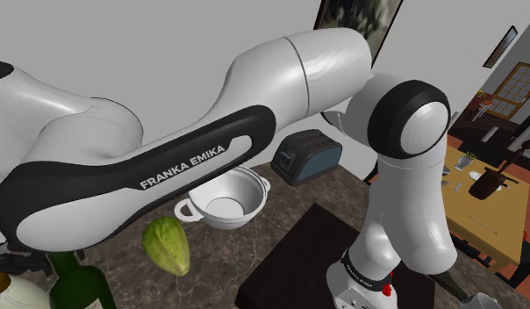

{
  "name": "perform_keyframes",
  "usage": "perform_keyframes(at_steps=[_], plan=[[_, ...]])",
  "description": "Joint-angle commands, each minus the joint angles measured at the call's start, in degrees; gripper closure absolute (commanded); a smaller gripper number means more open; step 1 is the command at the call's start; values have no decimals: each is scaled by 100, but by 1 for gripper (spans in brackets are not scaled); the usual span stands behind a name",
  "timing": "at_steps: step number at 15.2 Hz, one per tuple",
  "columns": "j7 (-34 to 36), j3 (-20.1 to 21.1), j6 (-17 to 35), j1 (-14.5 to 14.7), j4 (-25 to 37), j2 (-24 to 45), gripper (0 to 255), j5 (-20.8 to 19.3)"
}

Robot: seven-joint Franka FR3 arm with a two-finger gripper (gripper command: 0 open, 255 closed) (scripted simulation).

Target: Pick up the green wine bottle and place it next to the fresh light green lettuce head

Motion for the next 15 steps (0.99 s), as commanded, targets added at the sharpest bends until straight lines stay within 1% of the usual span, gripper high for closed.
perform_keyframes(at_steps=[1, 5, 13, 14, 15], plan=[[27, -15, 124, 9, -53, 70, 255, -32], [83, -48, 389, 18, -207, 188, 255, -93], [83, -48, 389, 18, -207, 188, 255, -93], [82, -48, 390, 17, -209, 188, 0, -93], [82, -48, 390, 17, -209, 188, 0, -93]])
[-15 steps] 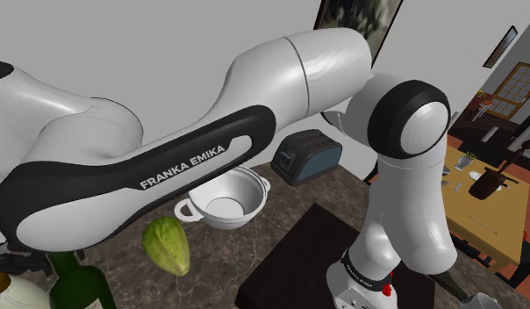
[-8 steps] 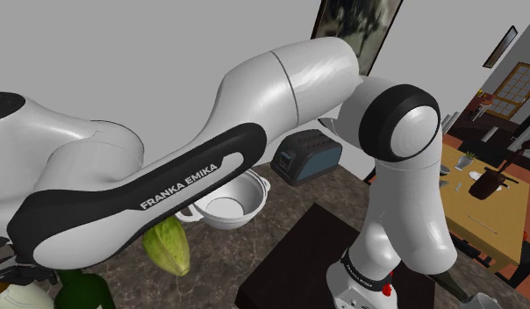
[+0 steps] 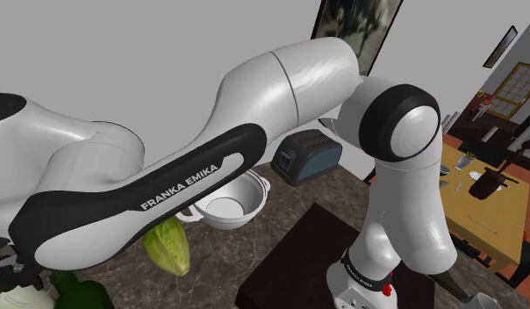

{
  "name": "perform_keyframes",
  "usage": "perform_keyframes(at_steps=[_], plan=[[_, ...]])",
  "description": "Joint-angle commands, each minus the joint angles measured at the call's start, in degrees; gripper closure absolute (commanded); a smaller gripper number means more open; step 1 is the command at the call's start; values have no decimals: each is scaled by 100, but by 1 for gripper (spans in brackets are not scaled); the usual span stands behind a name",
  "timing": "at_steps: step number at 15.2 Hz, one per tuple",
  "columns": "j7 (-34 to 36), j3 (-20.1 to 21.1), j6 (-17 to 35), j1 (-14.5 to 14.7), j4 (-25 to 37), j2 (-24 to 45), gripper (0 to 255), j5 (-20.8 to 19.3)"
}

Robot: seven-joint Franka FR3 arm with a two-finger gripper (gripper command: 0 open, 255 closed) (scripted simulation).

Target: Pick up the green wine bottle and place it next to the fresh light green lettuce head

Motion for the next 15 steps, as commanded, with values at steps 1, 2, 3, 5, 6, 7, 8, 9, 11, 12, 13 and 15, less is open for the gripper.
perform_keyframes(at_steps=[1, 2, 3, 5, 6, 7, 8, 9, 11, 12, 13, 15], plan=[[0, 0, 0, 0, 0, -1, 0, 0], [0, 0, 1, 0, 0, -1, 0, 0], [0, 0, 1, 0, 0, -1, 0, 0], [-23, 23, -145, -3, 65, -85, 0, 37], [-45, 44, -293, -4, 138, -165, 0, 73], [-67, 64, -444, -3, 220, -238, 0, 107], [-83, 78, -566, -1, 291, -291, 0, 132], [-83, 78, -566, -1, 291, -291, 0, 132], [-83, 78, -566, -1, 291, -291, 0, 132], [-83, 78, -566, -1, 291, -291, 0, 132], [-83, 78, -566, -1, 291, -291, 0, 132], [-83, 78, -566, -1, 291, -291, 0, 132]])
